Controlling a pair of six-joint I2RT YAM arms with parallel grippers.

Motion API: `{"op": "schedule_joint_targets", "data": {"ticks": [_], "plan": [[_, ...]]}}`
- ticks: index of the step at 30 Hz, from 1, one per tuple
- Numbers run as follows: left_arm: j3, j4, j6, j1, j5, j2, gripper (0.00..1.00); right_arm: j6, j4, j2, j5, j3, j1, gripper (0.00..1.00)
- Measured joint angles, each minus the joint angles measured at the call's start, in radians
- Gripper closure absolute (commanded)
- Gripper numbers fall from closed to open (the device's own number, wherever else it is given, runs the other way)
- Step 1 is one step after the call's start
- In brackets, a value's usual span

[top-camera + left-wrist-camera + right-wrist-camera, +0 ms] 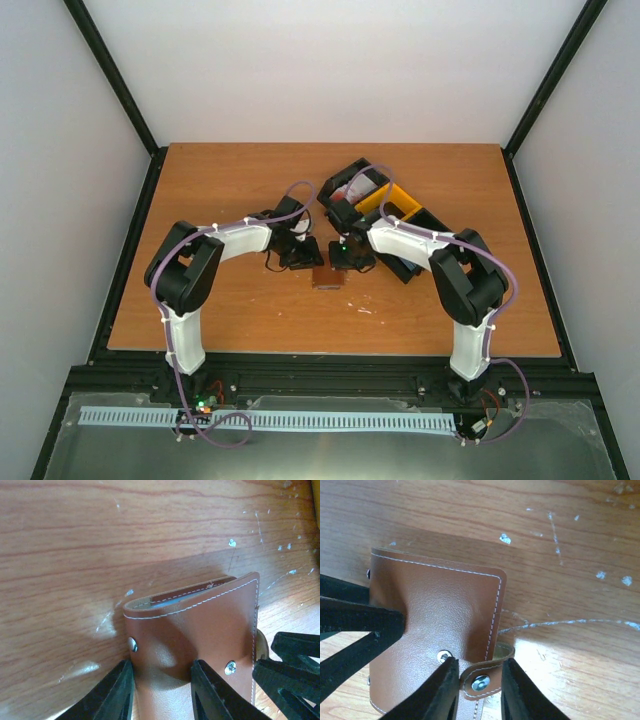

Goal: Put the credit cards into the card holder
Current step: Close the card holder at the center of the board.

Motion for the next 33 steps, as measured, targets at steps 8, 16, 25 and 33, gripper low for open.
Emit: {"op": "schedule_joint_targets", "data": {"ticks": [8, 16, 25, 33], "plan": [[0.0, 0.001, 0.006, 0.004, 0.012, 0.003, 0.67, -0.003, -0.02, 0.002, 0.014, 0.035, 0.011, 0.57], [0.001, 0.001, 0.008, 0.005, 0.016, 0.005, 0.67, -0.004, -0.028, 0.042, 0.029, 0.046, 0.019, 0.72], [0.001, 0.002, 0.01, 0.005, 0.016, 0.005, 0.67, 0.007, -0.051, 0.05, 0.061, 0.061, 0.019, 0.91], [0.001, 0.003, 0.01, 0.005, 0.018, 0.005, 0.67, 0.02, -0.071, 0.027, 0.063, 0.061, 0.02, 0.78]]}}
